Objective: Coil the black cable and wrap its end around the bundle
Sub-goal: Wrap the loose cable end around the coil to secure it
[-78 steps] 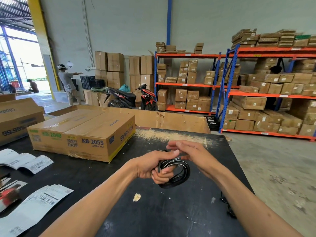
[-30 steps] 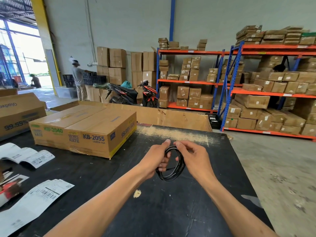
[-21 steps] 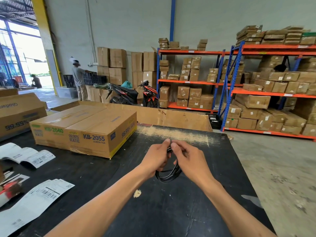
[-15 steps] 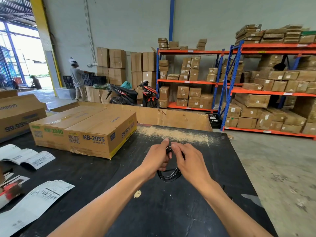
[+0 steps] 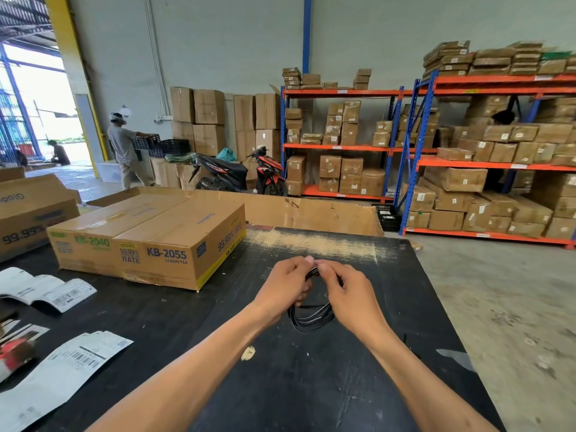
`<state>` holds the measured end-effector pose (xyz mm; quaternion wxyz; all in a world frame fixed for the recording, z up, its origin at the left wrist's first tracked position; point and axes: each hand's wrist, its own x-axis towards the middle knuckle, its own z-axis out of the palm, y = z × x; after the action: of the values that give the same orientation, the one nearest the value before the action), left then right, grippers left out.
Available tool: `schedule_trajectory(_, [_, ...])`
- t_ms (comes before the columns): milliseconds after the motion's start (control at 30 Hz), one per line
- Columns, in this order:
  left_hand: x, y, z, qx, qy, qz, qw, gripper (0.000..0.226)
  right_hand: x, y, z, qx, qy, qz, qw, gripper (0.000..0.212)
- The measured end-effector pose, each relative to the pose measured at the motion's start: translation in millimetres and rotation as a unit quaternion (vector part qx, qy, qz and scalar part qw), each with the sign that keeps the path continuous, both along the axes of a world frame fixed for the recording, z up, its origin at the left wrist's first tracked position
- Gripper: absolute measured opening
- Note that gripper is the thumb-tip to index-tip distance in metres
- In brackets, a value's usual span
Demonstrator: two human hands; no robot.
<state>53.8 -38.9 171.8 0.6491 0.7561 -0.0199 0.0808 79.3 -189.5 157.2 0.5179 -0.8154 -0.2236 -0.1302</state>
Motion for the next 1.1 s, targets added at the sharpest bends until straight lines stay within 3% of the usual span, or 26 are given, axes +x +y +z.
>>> schedule_trajectory(233, [1,-9,-5,0.000,-0.036,0.082,0.996,0.049,3,7,-4,0.089,0.057,0.011,0.994,0.023])
schedule_trajectory(433, [-2,-12,-3,-0.069,0.021,0.015,0.997,0.033,7,4,-5,0.064,0.025,-0.060,0.996,0.023])
schedule_trajectory(600, [-1,-15,-14,0.065,-0.008,0.051,0.997,0.021,10,3,-4,0.079,0.031,-0.075,0.994,0.020])
schedule_trajectory(733, [5,-14,-15,0.130,-0.030,0.071,0.989,0.019,14,-1,-6,0.131,0.090,-0.064,0.985,0.009])
schedule_trajectory(967, [17,-6,1,0.015,0.094,0.001,0.995,0.017,22,-10,-21,0.166,0.149,-0.053,0.973,0.014])
schedule_trajectory(1100, [20,-11,-1,-0.008,0.096,0.030,0.995,0.011,27,-12,-30,0.172,0.145,-0.044,0.973,0.018])
